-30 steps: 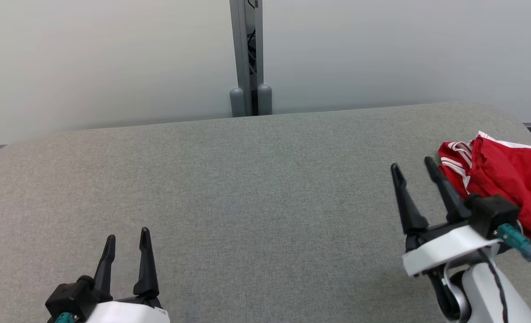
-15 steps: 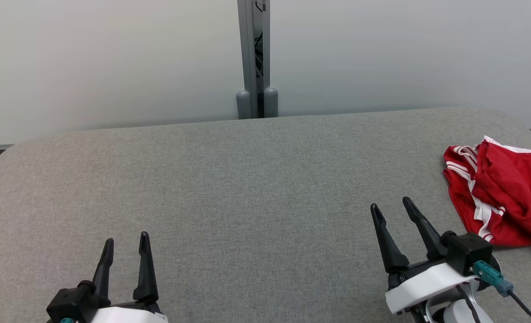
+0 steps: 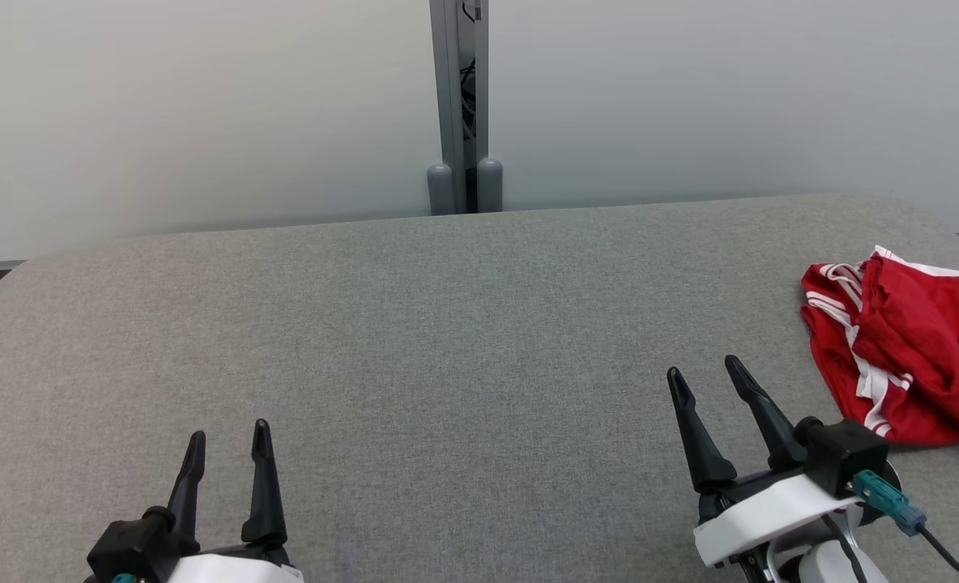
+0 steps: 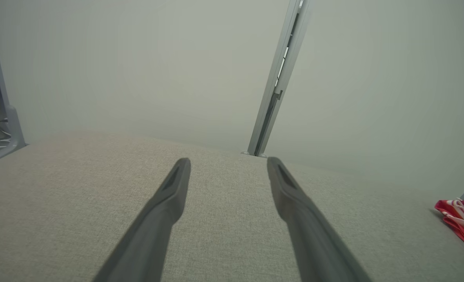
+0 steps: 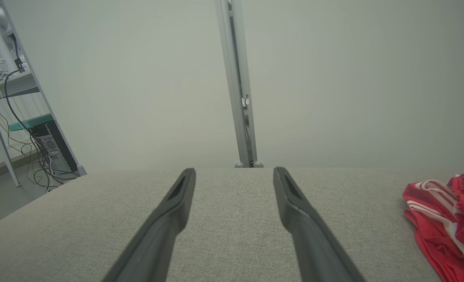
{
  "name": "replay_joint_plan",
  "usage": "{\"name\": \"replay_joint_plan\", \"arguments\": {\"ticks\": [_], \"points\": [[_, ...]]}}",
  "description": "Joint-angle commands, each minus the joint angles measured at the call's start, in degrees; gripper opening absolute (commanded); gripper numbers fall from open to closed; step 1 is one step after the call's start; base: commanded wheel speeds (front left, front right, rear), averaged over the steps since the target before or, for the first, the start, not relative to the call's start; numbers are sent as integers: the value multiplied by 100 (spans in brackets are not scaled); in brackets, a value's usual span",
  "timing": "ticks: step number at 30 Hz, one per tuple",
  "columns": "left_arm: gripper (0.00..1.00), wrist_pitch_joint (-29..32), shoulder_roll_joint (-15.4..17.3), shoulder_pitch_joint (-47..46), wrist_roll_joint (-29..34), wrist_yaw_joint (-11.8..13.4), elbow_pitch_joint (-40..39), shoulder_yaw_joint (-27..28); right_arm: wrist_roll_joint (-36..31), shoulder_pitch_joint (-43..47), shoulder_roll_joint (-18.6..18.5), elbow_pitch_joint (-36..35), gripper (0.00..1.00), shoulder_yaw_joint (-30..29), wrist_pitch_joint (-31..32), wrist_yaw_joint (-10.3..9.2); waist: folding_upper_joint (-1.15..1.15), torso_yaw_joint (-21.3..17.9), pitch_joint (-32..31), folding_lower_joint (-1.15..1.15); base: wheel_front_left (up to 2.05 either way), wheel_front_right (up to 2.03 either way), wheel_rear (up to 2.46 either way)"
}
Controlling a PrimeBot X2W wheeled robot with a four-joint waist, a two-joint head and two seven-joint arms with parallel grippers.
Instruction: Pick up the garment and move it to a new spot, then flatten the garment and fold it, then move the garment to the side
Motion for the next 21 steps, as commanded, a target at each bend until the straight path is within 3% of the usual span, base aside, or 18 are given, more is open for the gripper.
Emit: {"name": "replay_joint_plan", "arguments": {"ticks": [1, 21], "points": [[100, -3, 24, 36, 47, -39, -18, 21, 4, 38, -19, -16, 100, -16, -27, 1, 0, 1, -2, 0, 0, 0, 0], [100, -3, 24, 92, -265, -363, 30, 126, 83, 18, -19, 50, 100, 48, -28, 1, 0, 17, -4, 0, 0, 0, 0]]}}
